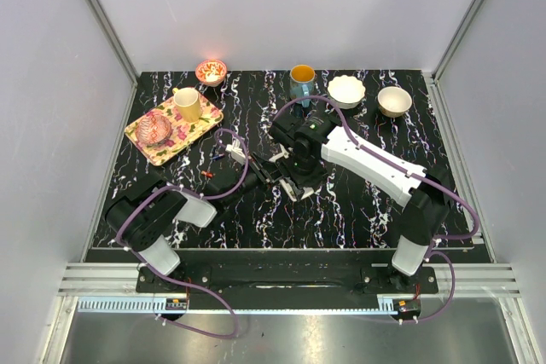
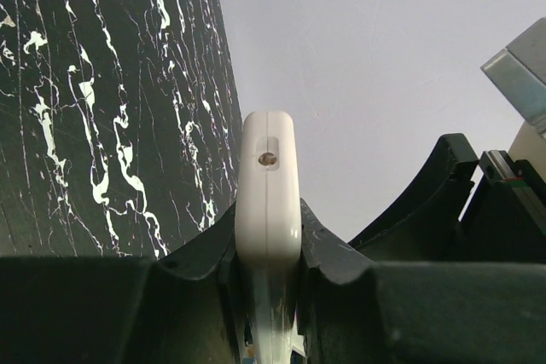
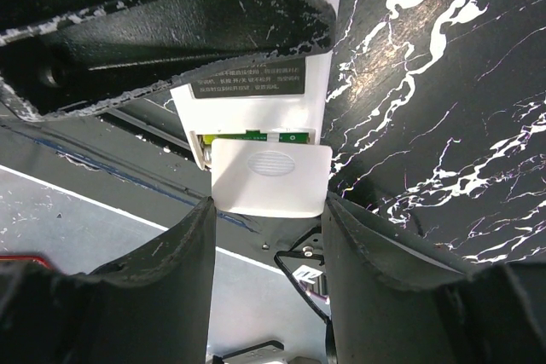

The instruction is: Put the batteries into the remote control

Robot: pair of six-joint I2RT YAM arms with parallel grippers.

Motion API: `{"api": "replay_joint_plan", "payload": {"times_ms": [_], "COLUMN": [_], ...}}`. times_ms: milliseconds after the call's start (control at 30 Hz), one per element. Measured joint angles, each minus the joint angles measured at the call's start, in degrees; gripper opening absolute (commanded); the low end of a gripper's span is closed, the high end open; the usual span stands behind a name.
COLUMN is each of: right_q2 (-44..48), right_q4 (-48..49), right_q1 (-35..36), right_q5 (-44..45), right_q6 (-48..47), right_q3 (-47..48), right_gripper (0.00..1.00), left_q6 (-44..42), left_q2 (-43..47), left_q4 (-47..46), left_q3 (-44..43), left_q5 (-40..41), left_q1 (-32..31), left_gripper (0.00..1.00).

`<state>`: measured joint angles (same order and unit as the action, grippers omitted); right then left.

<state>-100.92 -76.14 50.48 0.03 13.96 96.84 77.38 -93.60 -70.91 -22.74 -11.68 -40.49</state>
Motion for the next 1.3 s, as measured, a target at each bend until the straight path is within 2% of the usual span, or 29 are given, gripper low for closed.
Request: {"api": "replay_joint_plan", "payload": {"times_ms": [1300], "right_q2": [-0.02], "right_q4": [1.03], "right_q1": [0.00], "right_q5": [0.52], "right_q6": [1.55], "right_q3": [0.35], "right_gripper": [0.00], "left_q6": [0.96], "left_q2": [0.44], "left_q4": [0.31], "left_q3": [0.00], "left_q5": [1.62], "left_q1": [-0.13], "left_gripper": [0.00]}}
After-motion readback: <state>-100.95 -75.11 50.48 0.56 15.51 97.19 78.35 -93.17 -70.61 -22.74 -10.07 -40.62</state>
